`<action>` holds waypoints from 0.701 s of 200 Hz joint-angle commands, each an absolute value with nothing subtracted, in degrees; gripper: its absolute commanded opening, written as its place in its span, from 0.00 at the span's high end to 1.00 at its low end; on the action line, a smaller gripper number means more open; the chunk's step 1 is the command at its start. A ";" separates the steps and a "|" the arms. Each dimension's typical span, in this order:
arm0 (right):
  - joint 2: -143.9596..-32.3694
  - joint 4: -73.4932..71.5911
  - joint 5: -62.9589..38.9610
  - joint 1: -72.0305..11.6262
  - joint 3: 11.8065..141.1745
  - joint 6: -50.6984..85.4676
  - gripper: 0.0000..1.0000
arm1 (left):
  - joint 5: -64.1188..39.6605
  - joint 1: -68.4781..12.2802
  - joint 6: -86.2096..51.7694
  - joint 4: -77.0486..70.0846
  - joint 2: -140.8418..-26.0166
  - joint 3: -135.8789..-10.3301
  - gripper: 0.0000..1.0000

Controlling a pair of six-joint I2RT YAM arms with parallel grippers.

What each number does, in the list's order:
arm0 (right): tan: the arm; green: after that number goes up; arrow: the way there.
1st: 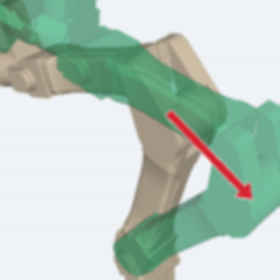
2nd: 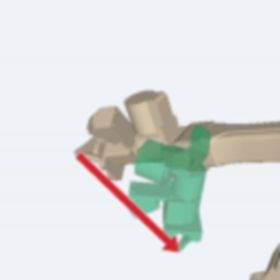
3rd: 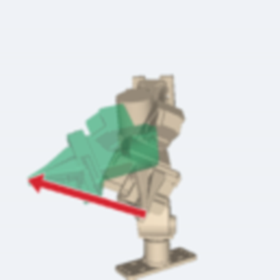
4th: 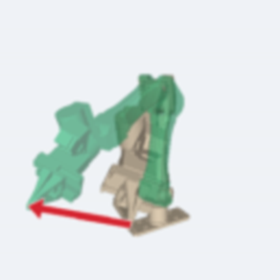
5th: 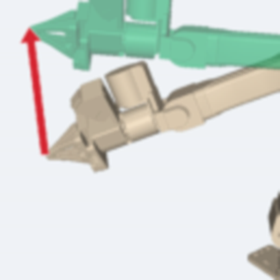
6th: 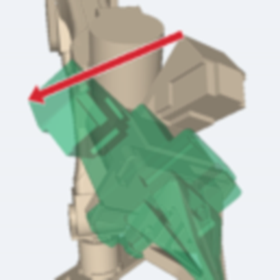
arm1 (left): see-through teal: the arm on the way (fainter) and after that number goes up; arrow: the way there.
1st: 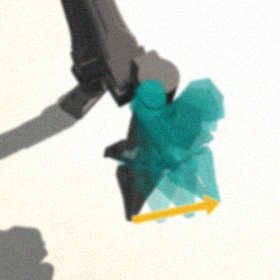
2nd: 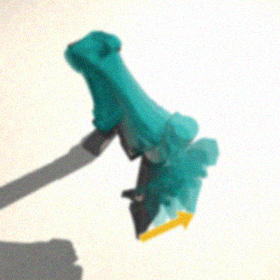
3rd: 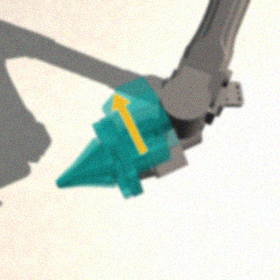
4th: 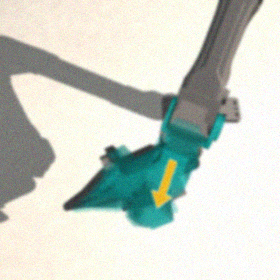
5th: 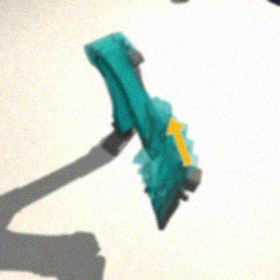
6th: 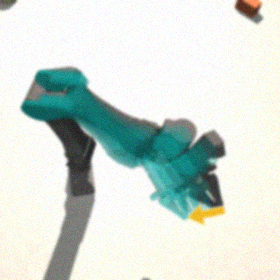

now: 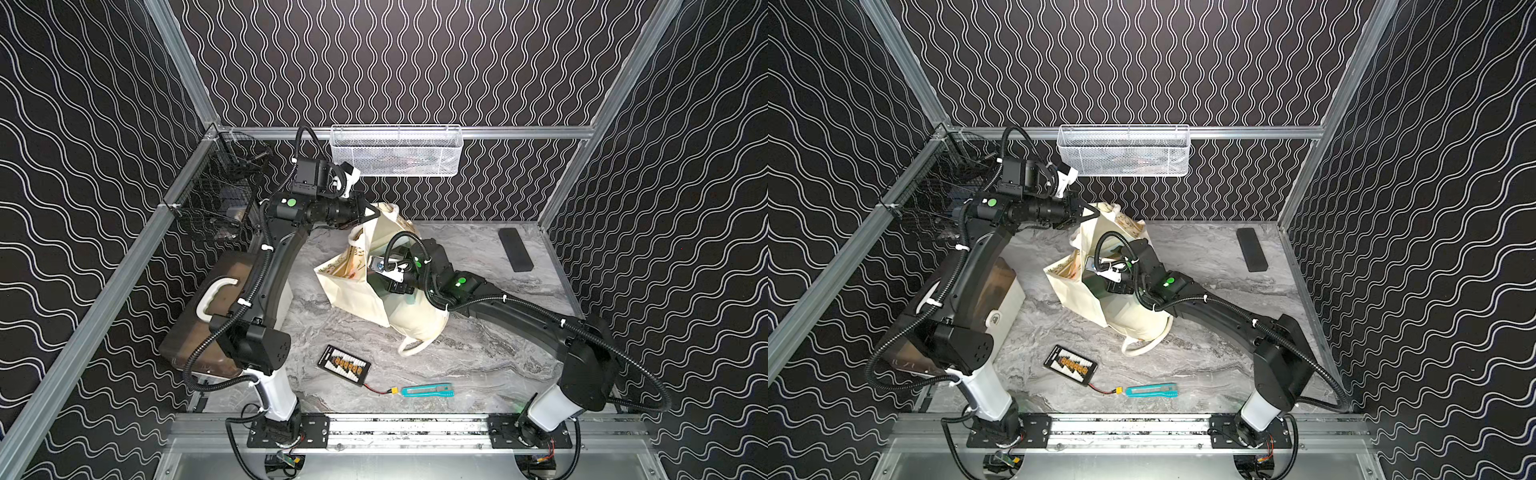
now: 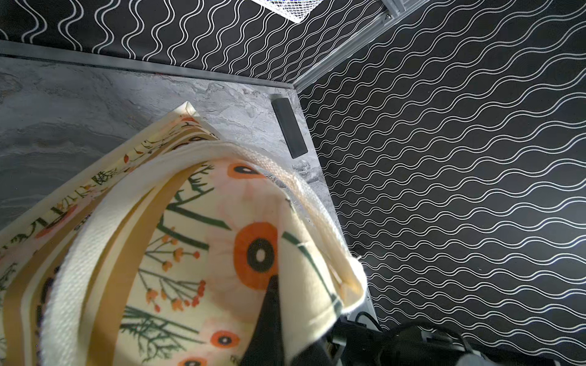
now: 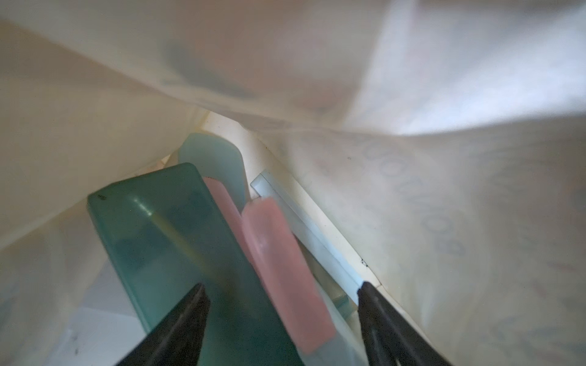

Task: Take out the pencil case from the canvas bag
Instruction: Pick up the pencil case from the canvas bag.

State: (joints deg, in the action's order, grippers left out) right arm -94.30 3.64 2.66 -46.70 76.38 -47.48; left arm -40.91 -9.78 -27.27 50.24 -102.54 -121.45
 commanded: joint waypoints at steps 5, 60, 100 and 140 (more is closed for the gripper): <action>-95.63 4.70 1.94 -46.34 78.03 -49.56 0.23 | -46.67 -10.02 -26.10 43.59 -102.16 -122.15 1.00; -98.58 6.23 0.75 -45.62 79.10 -49.22 0.25 | -47.48 -10.63 -26.19 43.70 -102.70 -123.18 1.00; -100.09 6.98 -0.72 -45.26 80.58 -48.30 0.30 | -47.73 -10.96 -26.10 44.40 -102.88 -123.91 1.00; -99.96 7.47 -2.62 -45.26 81.38 -46.96 0.41 | -47.20 -10.96 -25.71 44.75 -102.87 -123.76 1.00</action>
State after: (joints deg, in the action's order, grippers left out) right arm -100.09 7.03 -0.34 -45.25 80.66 -48.34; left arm -42.15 -10.90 -26.85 50.87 -103.04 -122.87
